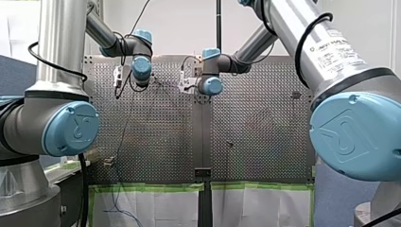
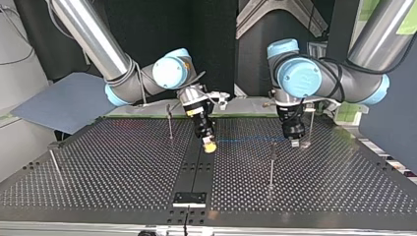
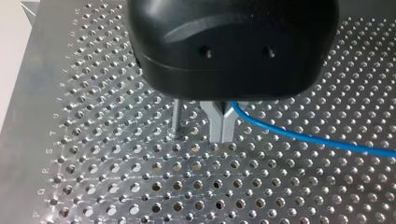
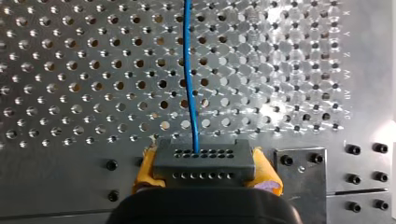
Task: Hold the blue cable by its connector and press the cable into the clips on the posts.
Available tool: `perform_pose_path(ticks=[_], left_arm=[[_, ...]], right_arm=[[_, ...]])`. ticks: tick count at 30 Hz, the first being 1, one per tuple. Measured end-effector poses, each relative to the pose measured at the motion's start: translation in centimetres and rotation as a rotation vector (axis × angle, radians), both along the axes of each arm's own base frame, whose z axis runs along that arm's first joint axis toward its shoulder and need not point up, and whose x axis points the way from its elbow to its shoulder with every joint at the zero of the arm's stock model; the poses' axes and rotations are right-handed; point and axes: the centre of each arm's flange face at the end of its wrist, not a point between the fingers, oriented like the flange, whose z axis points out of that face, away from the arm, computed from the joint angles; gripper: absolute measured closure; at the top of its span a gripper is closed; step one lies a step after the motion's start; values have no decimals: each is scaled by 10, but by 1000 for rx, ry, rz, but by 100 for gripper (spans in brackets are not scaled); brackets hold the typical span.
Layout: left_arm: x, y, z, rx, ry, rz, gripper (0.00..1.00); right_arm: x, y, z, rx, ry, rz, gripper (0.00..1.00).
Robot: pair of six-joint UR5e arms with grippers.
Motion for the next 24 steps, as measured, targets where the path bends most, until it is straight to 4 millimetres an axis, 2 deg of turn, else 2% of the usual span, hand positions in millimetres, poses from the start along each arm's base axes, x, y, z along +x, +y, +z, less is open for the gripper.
perform_pose_path(ticks=[12, 20, 24], left_arm=[[12, 7, 8, -15, -28, -3, 100], [34, 3, 8, -23, -20, -15, 100], [45, 9, 13, -45, -37, -9, 100]], right_arm=[[-2, -7, -4, 4, 0, -9, 100], [-3, -15, 4, -8, -12, -18, 100], [-4, -22, 10, -16, -23, -26, 100]])
